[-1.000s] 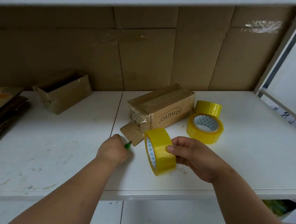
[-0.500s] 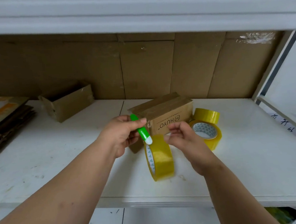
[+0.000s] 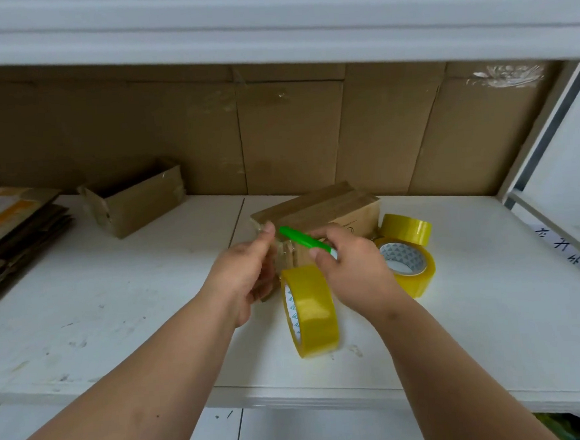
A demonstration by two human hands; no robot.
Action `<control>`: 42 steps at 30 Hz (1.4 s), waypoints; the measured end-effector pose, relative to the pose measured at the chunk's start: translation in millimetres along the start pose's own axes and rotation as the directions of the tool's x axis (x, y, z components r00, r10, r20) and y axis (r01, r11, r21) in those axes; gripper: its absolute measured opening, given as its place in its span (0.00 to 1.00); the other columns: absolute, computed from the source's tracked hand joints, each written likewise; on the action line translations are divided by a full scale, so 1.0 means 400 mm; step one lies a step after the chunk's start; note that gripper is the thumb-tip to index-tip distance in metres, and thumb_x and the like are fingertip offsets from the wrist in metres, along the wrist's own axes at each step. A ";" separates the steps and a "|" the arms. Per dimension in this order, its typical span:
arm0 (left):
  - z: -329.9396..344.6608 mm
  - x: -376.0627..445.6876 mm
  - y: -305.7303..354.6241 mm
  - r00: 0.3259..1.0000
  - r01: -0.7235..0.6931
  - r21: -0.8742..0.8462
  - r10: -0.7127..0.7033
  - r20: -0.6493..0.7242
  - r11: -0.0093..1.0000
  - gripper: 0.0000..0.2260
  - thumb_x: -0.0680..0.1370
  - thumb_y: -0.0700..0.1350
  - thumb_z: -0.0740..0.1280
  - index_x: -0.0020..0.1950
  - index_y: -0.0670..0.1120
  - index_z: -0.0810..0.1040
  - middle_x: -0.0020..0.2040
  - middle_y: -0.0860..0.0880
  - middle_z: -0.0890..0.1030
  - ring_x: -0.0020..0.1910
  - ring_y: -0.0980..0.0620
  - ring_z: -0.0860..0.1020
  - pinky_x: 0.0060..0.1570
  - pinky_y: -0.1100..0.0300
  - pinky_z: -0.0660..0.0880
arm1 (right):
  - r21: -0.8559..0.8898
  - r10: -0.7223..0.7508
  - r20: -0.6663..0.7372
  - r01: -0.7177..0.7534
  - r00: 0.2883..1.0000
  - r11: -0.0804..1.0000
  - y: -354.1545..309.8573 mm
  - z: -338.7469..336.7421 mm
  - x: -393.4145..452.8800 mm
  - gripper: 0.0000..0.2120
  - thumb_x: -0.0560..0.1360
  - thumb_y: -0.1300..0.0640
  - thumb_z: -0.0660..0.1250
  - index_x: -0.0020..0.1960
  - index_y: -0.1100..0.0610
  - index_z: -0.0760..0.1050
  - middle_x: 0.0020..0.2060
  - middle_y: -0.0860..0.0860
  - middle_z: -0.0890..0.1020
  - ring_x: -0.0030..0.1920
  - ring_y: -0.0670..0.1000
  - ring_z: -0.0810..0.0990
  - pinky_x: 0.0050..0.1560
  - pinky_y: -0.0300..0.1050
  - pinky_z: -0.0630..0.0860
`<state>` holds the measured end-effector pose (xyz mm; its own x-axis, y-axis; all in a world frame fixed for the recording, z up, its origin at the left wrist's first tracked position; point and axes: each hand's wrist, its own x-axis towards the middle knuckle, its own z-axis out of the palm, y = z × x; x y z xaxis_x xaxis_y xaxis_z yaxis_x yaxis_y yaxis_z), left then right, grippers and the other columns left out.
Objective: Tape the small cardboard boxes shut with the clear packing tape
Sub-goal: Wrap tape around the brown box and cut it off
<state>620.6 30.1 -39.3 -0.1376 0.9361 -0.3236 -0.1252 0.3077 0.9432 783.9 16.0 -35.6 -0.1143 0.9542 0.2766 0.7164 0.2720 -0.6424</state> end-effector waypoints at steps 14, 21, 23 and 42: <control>0.007 -0.002 -0.062 0.962 0.214 0.014 -0.214 0.168 0.977 0.05 0.79 0.46 0.66 0.54 0.48 0.78 0.39 0.47 0.78 0.32 0.51 0.78 0.39 0.57 0.76 | -0.024 0.080 0.209 -0.077 0.975 0.997 0.086 -0.037 0.068 0.09 0.81 0.52 0.60 0.59 0.45 0.75 0.46 0.49 0.81 0.44 0.50 0.78 0.47 0.50 0.76; 0.020 0.009 -0.084 0.963 0.262 -0.161 -0.246 0.113 0.952 0.09 0.77 0.42 0.68 0.56 0.44 0.81 0.45 0.44 0.72 0.39 0.49 0.71 0.27 0.61 0.75 | -0.240 0.010 0.271 0.058 0.963 0.969 0.066 -0.028 0.110 0.09 0.80 0.47 0.60 0.56 0.45 0.78 0.47 0.48 0.82 0.46 0.49 0.78 0.49 0.46 0.78; 0.024 0.018 -0.090 0.973 0.231 -0.143 -0.227 0.047 0.962 0.14 0.75 0.42 0.69 0.60 0.41 0.81 0.45 0.45 0.75 0.45 0.48 0.72 0.34 0.59 0.75 | -0.277 -0.003 0.289 0.086 0.957 0.957 0.062 -0.025 0.117 0.10 0.80 0.47 0.60 0.56 0.45 0.79 0.48 0.48 0.82 0.47 0.49 0.78 0.49 0.45 0.77; 0.029 0.052 -0.103 0.977 0.211 -0.265 -0.195 0.084 0.941 0.05 0.74 0.38 0.64 0.48 0.44 0.78 0.35 0.47 0.77 0.34 0.49 0.75 0.36 0.55 0.72 | -0.533 -0.031 0.360 0.232 0.933 0.814 0.044 -0.019 0.165 0.15 0.81 0.44 0.57 0.53 0.47 0.81 0.46 0.48 0.81 0.49 0.53 0.78 0.57 0.51 0.67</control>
<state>634.2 39.0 -84.3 -0.0273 0.8691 -0.4938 -0.4071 0.4415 0.7996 794.0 82.8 -23.2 -0.3761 0.9264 0.0208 0.9231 0.3765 -0.0779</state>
